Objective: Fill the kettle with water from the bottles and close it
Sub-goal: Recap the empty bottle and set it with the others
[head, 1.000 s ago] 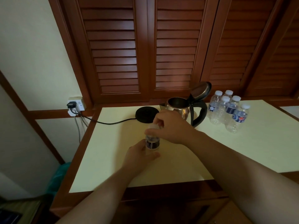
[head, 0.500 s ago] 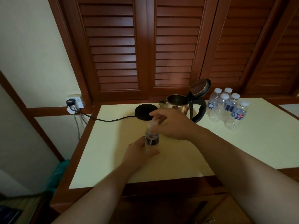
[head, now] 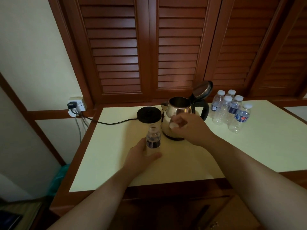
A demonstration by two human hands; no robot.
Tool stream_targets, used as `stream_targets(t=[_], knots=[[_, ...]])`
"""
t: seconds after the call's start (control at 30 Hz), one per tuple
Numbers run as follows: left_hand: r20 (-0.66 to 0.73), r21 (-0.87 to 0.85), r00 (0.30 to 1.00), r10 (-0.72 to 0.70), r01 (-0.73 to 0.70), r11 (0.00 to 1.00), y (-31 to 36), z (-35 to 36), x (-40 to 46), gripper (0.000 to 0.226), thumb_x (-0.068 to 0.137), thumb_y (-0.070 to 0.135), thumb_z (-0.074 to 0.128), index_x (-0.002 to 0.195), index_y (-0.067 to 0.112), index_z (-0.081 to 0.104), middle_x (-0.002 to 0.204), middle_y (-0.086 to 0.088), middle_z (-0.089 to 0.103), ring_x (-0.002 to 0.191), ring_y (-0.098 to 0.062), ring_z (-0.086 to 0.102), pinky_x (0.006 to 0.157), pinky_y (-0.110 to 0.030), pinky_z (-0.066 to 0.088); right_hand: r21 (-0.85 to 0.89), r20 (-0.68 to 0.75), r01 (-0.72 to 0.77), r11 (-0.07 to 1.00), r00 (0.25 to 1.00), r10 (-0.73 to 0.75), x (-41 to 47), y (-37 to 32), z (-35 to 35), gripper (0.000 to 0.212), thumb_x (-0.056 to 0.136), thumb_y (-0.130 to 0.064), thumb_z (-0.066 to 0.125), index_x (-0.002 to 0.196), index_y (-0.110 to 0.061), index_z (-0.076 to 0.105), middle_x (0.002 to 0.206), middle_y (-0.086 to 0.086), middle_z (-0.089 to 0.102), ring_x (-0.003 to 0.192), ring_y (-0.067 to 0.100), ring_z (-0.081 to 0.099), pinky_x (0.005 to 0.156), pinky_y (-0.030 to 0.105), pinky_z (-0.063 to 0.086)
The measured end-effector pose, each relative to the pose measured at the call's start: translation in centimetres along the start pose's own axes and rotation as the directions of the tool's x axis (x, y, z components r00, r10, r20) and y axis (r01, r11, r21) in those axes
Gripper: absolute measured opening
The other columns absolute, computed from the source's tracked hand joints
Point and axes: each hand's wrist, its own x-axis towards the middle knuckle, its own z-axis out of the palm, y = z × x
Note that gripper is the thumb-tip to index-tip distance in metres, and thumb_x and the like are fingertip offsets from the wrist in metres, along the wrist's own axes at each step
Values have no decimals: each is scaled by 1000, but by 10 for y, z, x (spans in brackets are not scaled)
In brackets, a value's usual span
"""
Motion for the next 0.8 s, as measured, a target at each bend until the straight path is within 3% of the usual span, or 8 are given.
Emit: stream_targets(t=[0.13, 0.23, 0.37, 0.47, 0.57, 0.63, 0.7, 0.8], knots=[[-69, -136, 996, 47, -56, 989, 6, -1, -3, 70, 78, 43, 86, 135, 43, 46, 124, 26, 65, 113, 10, 62, 91, -12, 49, -85, 33, -95, 992, 995, 98, -22, 45, 7, 27, 94, -35, 73, 117, -24, 69, 105, -10, 65, 93, -3, 59, 70, 11, 40], [-80, -136, 995, 55, -66, 988, 17, -3, -3, 55, 85, 33, 83, 130, 37, 52, 115, 30, 64, 104, 22, 59, 81, 1, 45, -113, 48, -143, 983, 988, 149, -32, 64, 16, 28, 94, -36, 70, 120, -26, 70, 112, -8, 66, 99, 4, 61, 76, 16, 42], [-114, -93, 991, 75, -86, 992, 25, -5, 3, 46, 87, 37, 81, 123, 39, 54, 105, 30, 64, 96, 20, 59, 73, 0, 44, -406, 125, -120, 906, 975, 185, -35, 82, 29, 49, 90, -50, 64, 134, -28, 62, 131, -4, 64, 116, 15, 56, 96, 33, 48], [-153, -83, 984, 89, -103, 991, 35, -10, 8, 42, 86, 40, 81, 121, 36, 56, 104, 25, 66, 93, 12, 63, 70, -7, 46, -481, 103, -137, 866, 972, 211, -39, 90, 27, 70, 84, -70, 57, 141, -30, 54, 138, -4, 58, 127, 19, 49, 104, 39, 43], [-209, -77, 968, 143, -162, 984, 52, -20, 23, 40, 85, 35, 82, 117, 33, 58, 102, 20, 68, 90, 1, 66, 71, -10, 46, -529, 54, -189, 827, 965, 256, -42, 104, 17, 89, 81, -84, 48, 150, -28, 43, 158, -1, 43, 146, 23, 34, 117, 44, 31], [-220, -130, 959, 177, -209, 969, 65, -32, 38, 36, 85, 32, 83, 115, 32, 62, 104, 15, 72, 93, -4, 69, 74, -14, 49, -555, 107, -177, 813, 954, 281, -45, 114, 13, 105, 77, -93, 38, 161, -31, 25, 171, 2, 18, 157, 25, 15, 125, 49, 15], [-195, -137, 956, 218, -247, 959, 81, -46, 50, 41, 87, 32, 81, 124, 30, 63, 111, 14, 72, 97, -1, 69, 75, -12, 51, -579, 178, -142, 803, 939, 295, -47, 123, 12, 111, 75, -99, 24, 164, -34, 9, 173, 3, -2, 159, 25, -2, 127, 53, 2], [-183, -29, 936, 302, -312, 950, 102, -66, 74, 49, 88, 35, 80, 132, 26, 60, 119, 17, 69, 105, 5, 66, 83, -9, 49, -586, 190, -122, 801, 941, 282, -48, 127, 12, 111, 74, -100, 17, 164, -36, 6, 173, 4, -7, 159, 24, -6, 127, 53, -1]])
